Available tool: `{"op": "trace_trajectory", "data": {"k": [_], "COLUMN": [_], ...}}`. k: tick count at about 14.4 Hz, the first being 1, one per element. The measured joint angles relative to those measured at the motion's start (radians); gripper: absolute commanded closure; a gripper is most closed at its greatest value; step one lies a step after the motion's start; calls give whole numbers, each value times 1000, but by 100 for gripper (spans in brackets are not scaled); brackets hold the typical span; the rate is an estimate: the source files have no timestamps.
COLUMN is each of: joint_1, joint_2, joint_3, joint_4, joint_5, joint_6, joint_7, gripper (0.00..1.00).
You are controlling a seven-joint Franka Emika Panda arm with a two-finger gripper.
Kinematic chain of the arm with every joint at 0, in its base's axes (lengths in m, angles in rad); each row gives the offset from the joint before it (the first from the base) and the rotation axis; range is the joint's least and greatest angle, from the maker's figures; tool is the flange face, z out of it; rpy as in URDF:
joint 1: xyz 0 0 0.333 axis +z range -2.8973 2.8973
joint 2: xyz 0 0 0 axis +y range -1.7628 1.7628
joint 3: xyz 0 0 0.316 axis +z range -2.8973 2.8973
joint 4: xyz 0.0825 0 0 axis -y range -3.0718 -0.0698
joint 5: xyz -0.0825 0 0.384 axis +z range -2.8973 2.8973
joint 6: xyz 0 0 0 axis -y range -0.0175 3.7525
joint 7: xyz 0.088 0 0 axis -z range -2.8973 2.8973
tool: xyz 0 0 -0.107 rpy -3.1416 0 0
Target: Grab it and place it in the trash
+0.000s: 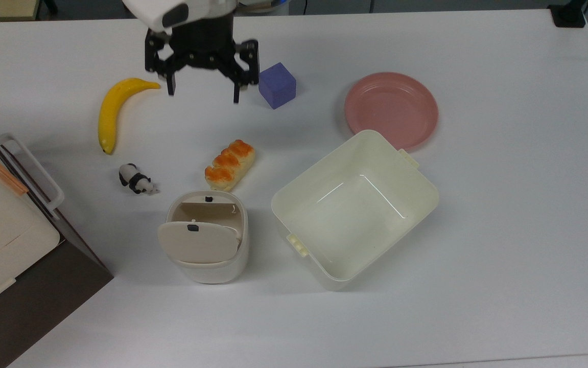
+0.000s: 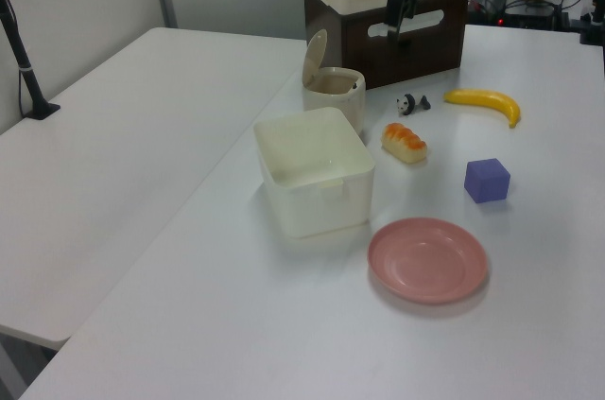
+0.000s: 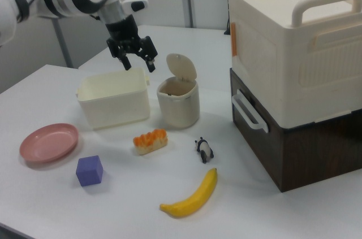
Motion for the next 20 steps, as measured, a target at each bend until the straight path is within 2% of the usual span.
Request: {"op": "trace_trajectory", "data": {"k": [4, 8, 20], "joint_1": [-5, -30, -39], "joint_2": [-13, -14, -16], "joint_3": [-7, -8, -8], "joint_4": [70, 118, 138], "joint_5": [63, 125, 146], "joint_6": [-158, -190, -224], "joint_7": [-11, -12, -21], "gripper": [0, 0, 0]}}
